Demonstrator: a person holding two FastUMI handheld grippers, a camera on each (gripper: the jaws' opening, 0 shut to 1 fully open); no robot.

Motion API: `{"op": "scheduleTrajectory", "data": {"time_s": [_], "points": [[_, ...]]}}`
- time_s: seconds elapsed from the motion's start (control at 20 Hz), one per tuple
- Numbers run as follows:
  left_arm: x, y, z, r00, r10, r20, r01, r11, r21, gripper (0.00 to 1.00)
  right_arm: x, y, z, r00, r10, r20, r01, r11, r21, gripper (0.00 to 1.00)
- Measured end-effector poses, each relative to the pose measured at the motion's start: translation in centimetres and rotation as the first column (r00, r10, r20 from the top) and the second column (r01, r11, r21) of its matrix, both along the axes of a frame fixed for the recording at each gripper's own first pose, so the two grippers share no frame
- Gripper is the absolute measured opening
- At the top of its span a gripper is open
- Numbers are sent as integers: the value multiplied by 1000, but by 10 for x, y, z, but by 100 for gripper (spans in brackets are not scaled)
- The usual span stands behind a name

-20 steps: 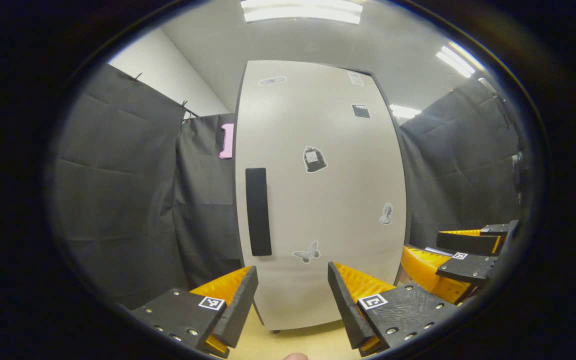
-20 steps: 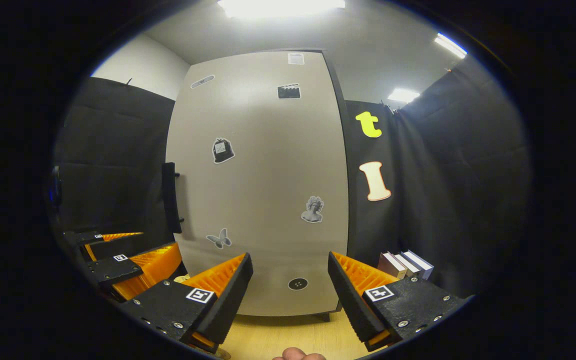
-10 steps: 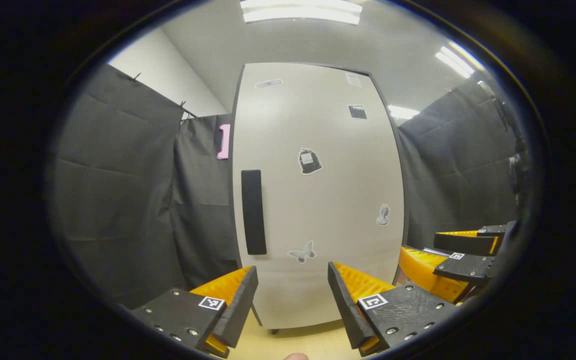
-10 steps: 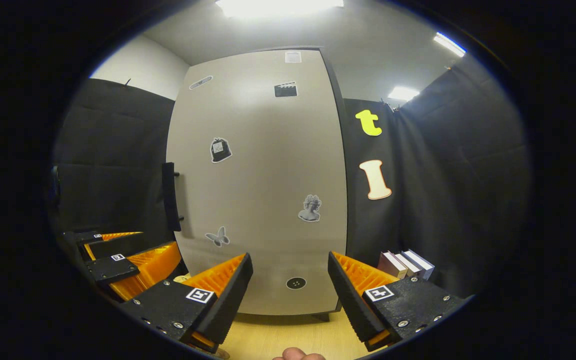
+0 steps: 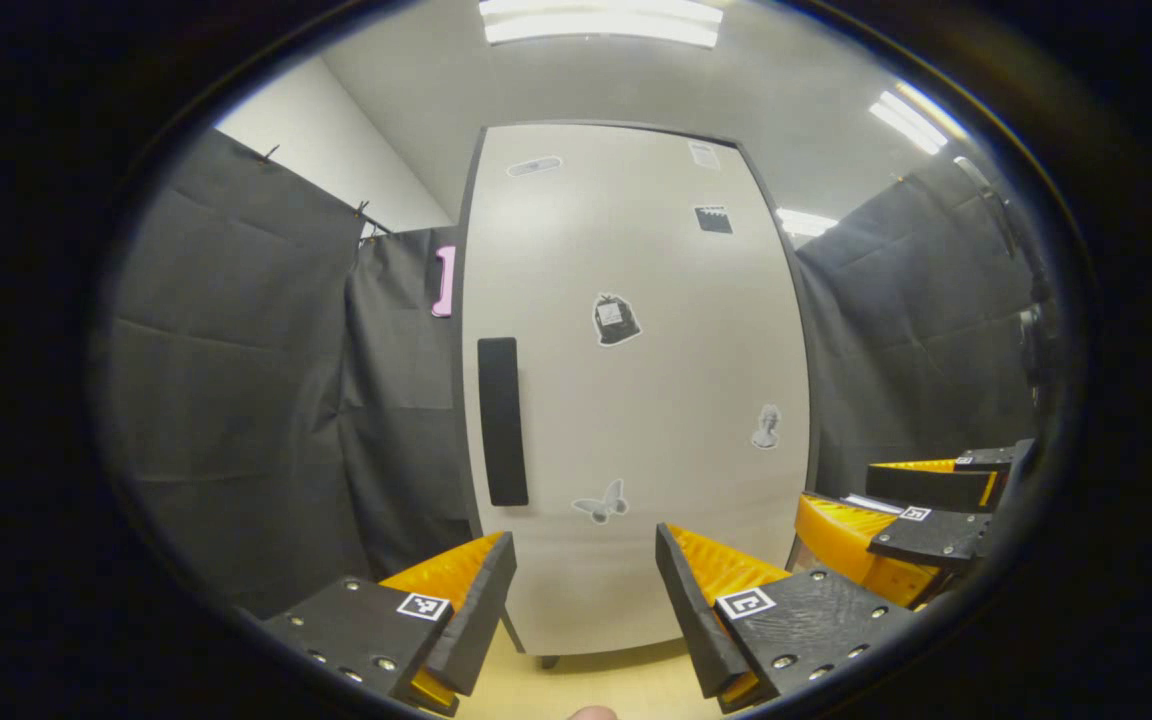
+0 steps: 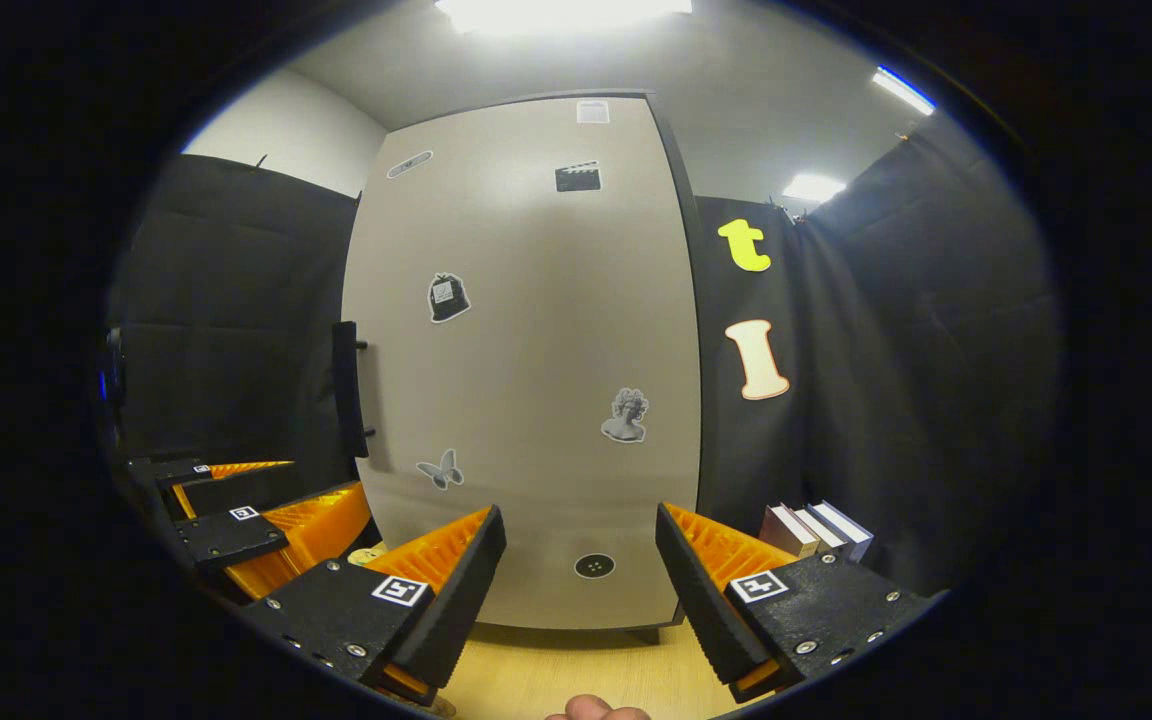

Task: Open the cabinet door with the right hand, grasp the bottle in the cabinet with the left hand and place it on the coaster, then close the cabinet door with the right hand.

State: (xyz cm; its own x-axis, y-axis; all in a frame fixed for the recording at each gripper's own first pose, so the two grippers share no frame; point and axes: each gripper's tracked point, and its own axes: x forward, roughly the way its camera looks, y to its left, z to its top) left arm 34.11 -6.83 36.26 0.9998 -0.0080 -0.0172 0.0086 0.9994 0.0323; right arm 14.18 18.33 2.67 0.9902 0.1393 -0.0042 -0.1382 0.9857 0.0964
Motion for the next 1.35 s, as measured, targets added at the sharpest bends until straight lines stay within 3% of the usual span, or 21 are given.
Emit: {"op": "scheduleTrajectory", "data": {"time_s": [0.65, 0.7, 0.75, 1.2, 1.25, 1.35], "points": [[4, 5, -2, 1000, 25, -5, -25, 1000, -3, 87, 2, 3, -2, 1000, 14, -5, -14, 1000, 13, 94], [4, 4, -2, 1000, 24, -2, -24, 1000, -5, 81, 1, 2, -3, 1000, 13, -6, -13, 1000, 16, 92], [3, 3, -2, 1000, 22, -2, -22, 1000, -6, 87, 1, 1, -3, 1000, 11, -7, -11, 1000, 18, 92], [5, 6, -3, 1000, 15, -5, -15, 1000, -6, 87, 1, 1, -4, 1000, 9, -4, -8, 1000, 20, 94], [4, 7, -4, 1000, 15, -6, -15, 1000, -6, 81, 0, 3, -5, 1000, 10, -6, -10, 1000, 20, 94], [4, 9, -4, 1000, 18, -6, -18, 1000, -5, 81, 0, 5, -5, 1000, 12, -6, -12, 1000, 22, 94]]}}
